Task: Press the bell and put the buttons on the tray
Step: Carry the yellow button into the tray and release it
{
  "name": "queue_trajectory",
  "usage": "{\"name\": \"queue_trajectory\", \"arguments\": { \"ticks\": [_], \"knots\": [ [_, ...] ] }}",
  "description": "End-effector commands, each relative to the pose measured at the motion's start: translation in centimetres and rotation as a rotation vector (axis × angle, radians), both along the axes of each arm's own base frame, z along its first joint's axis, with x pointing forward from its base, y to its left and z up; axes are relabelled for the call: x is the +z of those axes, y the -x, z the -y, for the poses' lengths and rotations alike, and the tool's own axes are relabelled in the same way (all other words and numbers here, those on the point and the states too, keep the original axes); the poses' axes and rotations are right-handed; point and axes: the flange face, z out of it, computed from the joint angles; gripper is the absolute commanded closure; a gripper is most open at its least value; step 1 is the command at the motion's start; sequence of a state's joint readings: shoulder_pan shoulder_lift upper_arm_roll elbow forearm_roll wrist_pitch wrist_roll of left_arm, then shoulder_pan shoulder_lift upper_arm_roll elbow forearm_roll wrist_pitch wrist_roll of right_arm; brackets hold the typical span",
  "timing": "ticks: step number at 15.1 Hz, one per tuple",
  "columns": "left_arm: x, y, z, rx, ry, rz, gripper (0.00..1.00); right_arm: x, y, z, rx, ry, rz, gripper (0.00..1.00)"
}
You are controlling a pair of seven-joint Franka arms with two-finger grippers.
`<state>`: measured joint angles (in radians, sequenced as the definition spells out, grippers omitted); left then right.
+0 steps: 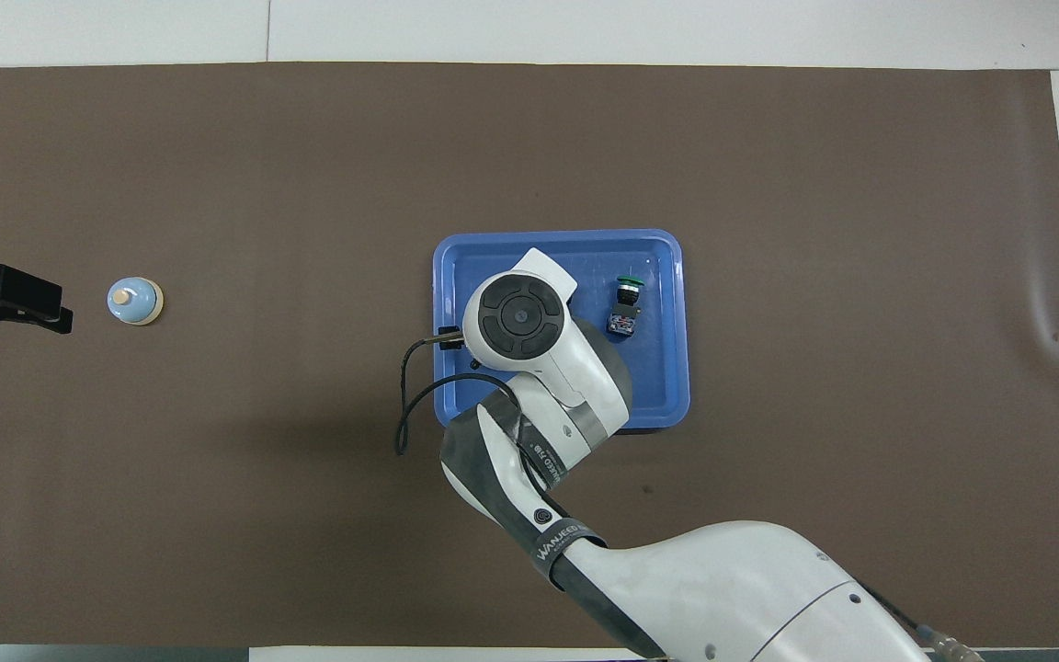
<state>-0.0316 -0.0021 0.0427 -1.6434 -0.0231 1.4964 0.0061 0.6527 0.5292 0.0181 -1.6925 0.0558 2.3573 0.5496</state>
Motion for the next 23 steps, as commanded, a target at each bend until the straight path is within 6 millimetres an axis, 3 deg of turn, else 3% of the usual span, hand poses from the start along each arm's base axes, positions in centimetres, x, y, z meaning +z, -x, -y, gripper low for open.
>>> {"name": "queue_trajectory", "arguments": {
  "ticks": [1, 5, 6, 8, 10, 15, 19, 23],
  "knots": [
    [0.2, 0.1, -0.3, 0.011, -0.001, -0.010, 0.00, 1.1, -0.1, -1.0, -0.058, -0.021, -0.008, 0.00],
    [0.2, 0.1, -0.2, 0.010, -0.001, -0.010, 0.00, 6.2, -2.1, 0.0, -0.112, 0.008, -0.063, 0.00],
    [0.2, 0.1, -0.2, 0.010, -0.001, -0.010, 0.00, 7.8, -3.3, 1.5, -0.144, 0.005, -0.086, 0.00],
    [0.2, 0.1, -0.2, 0.010, -0.001, -0.010, 0.00, 11.6, -5.4, 5.8, -0.213, -0.026, -0.084, 0.00],
    [0.2, 0.1, -0.2, 0.010, -0.001, -0.010, 0.00, 14.6, -7.2, 11.7, -0.256, -0.017, -0.097, 0.00],
    [0.2, 0.1, -0.2, 0.010, -0.001, -0.010, 0.00, 19.0, -9.2, 23.5, -0.206, 0.008, -0.113, 0.00],
    [0.2, 0.1, -0.2, 0.010, -0.001, -0.010, 0.00, 21.4, -9.2, 30.7, -0.128, 0.023, -0.121, 0.00],
    [0.2, 0.1, -0.2, 0.010, -0.001, -0.010, 0.00, 25.2, -7.4, 37.0, -0.042, 0.033, -0.133, 0.00]
  ]
}}
